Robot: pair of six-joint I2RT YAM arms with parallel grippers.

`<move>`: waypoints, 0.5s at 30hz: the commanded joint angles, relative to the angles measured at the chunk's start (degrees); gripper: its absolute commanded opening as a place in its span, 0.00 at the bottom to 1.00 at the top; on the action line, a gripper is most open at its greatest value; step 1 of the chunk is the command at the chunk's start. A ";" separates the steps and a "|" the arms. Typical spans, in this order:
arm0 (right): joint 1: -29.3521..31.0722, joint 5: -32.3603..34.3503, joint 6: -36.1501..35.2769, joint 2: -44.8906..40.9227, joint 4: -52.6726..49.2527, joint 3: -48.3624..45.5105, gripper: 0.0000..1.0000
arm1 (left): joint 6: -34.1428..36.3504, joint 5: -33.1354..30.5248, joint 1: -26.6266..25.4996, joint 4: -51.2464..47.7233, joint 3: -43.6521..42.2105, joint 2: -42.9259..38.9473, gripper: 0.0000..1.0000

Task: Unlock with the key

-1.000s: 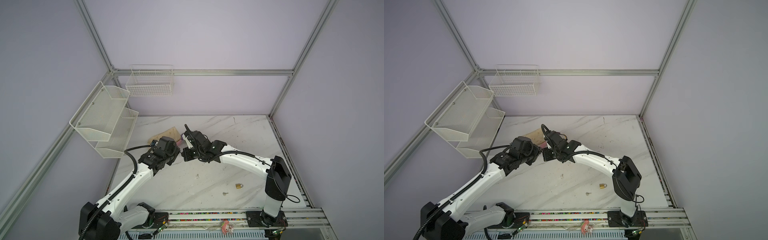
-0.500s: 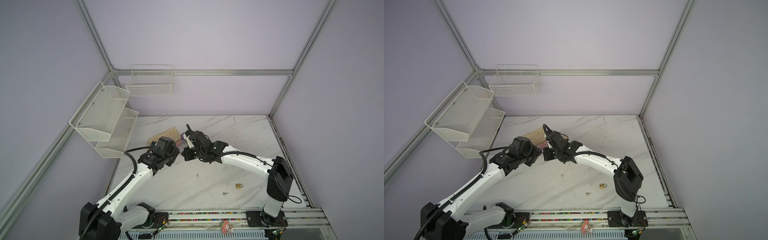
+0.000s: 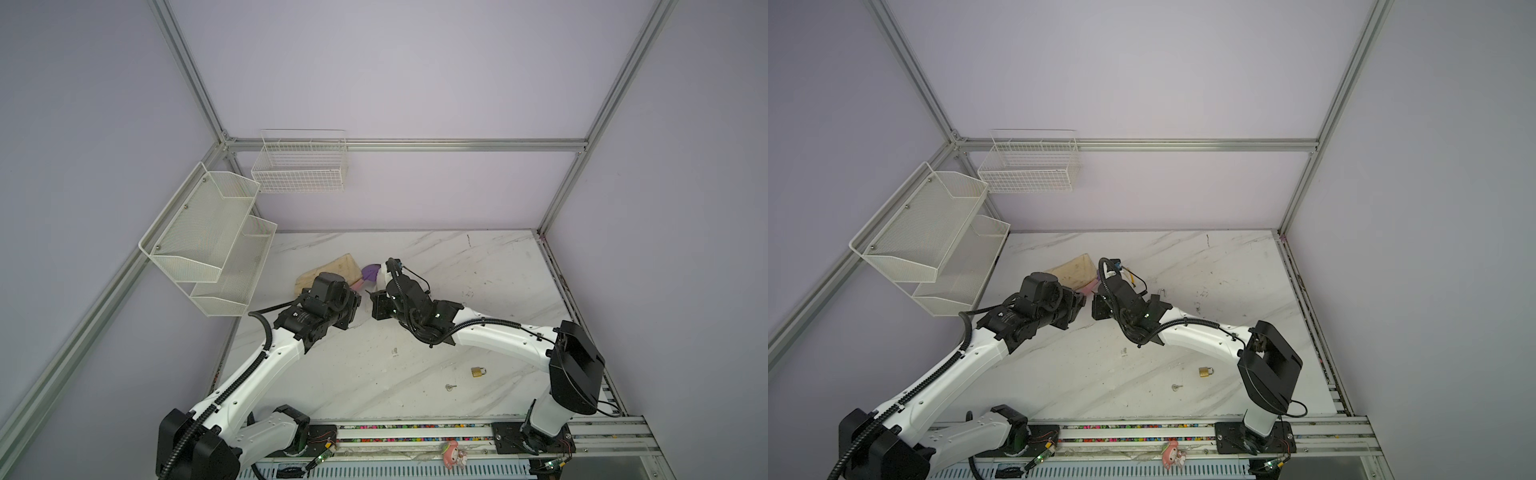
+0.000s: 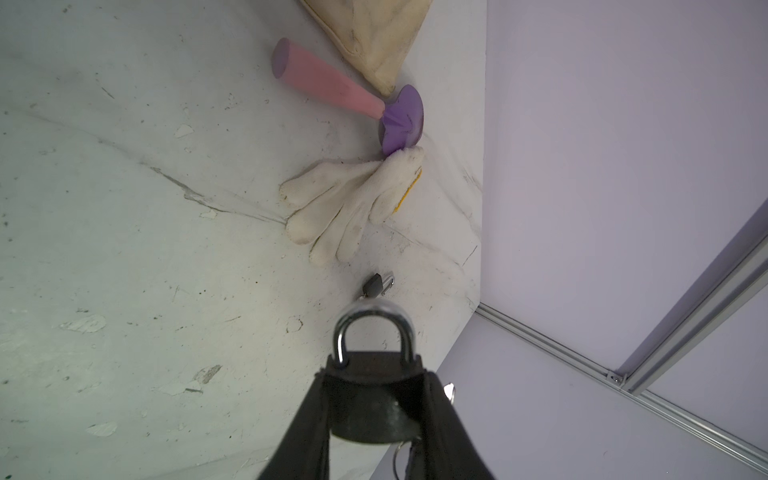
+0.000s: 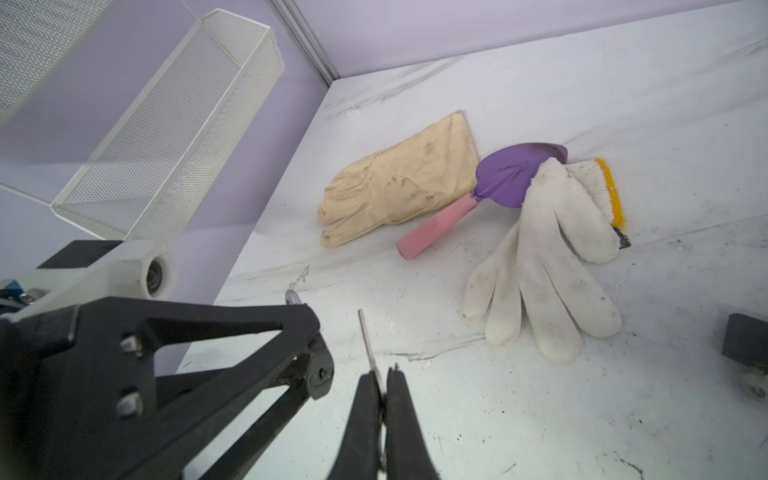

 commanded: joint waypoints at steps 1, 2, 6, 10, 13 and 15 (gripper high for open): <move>0.44 -1.16 -1.45 -2.39 6.32 -2.14 0.00 | -2.02 -1.16 -0.08 4.31 -1.08 -1.94 0.00; 0.35 -2.98 -1.96 -2.76 6.04 -2.43 0.00 | -1.97 -1.42 -0.05 4.02 -0.65 -1.82 0.00; -0.37 -8.10 -4.57 -5.16 3.61 -3.80 0.00 | -0.26 -0.79 0.31 3.50 1.11 -0.70 0.00; -3.83 -13.72 -6.81 -7.97 2.66 -5.70 0.00 | -0.09 1.48 0.67 4.29 1.28 0.00 0.00; -4.51 -15.10 -9.43 -7.89 2.07 -5.75 0.00 | 0.00 2.38 0.75 4.27 1.35 0.13 0.00; -4.58 -15.45 -10.85 -7.06 1.65 -5.50 0.00 | 0.00 3.11 0.88 4.53 1.53 -0.11 0.00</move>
